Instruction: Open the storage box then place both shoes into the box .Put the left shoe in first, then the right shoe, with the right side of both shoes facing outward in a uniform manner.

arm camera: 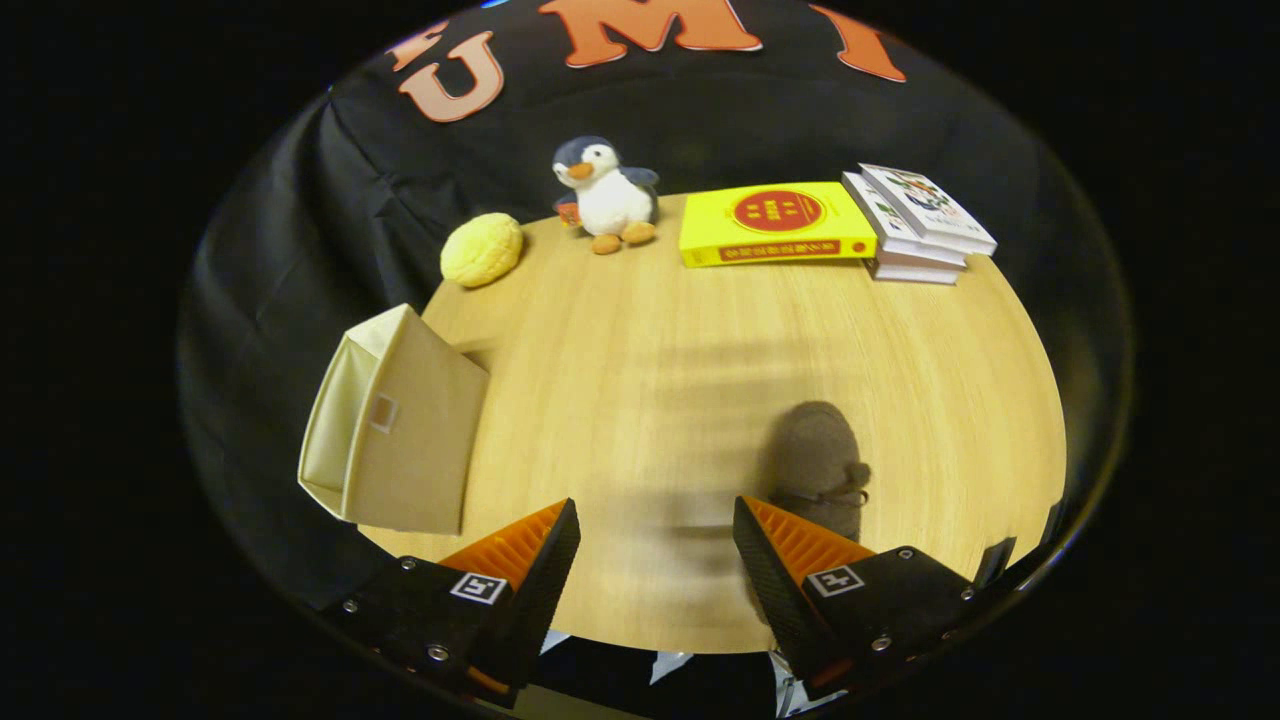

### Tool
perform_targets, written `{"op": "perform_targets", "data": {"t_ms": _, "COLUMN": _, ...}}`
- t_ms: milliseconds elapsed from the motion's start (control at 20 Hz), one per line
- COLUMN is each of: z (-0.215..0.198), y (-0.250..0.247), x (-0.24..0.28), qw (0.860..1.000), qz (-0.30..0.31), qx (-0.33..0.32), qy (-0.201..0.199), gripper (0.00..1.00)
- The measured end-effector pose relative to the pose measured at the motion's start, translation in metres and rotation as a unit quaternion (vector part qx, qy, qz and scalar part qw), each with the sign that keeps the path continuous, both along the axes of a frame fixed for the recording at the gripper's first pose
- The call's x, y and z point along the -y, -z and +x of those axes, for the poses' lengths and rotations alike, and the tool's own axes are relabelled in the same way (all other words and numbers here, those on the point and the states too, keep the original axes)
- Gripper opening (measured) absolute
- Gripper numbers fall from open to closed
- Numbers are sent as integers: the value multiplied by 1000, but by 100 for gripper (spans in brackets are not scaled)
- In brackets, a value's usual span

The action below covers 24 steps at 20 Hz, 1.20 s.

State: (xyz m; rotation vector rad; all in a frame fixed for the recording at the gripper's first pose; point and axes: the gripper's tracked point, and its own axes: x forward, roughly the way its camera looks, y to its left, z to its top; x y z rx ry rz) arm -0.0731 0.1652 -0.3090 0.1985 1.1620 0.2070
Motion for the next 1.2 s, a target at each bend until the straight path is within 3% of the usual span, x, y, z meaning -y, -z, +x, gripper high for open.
{"op": "perform_targets", "data": {"t_ms": 200, "z": -10, "y": 27, "x": 54, "qw": 999, "qz": -36, "qx": 5, "qy": 15, "gripper": 88}}
{"op": "perform_targets", "data": {"t_ms": 400, "z": -20, "y": 58, "x": 106, "qw": 995, "qz": -101, "qx": 12, "qy": 6, "gripper": 84}}
{"op": "perform_targets", "data": {"t_ms": 600, "z": -17, "y": 90, "x": 122, "qw": 994, "qz": -105, "qx": 11, "qy": 8, "gripper": 79}}
{"op": "perform_targets", "data": {"t_ms": 1000, "z": 13, "y": 122, "x": 115, "qw": 993, "qz": -75, "qx": 70, "qy": 61, "gripper": 47}}
{"op": "perform_targets", "data": {"t_ms": 1200, "z": 13, "y": 119, "x": 111, "qw": 993, "qz": -76, "qx": 56, "qy": 74, "gripper": 16}}
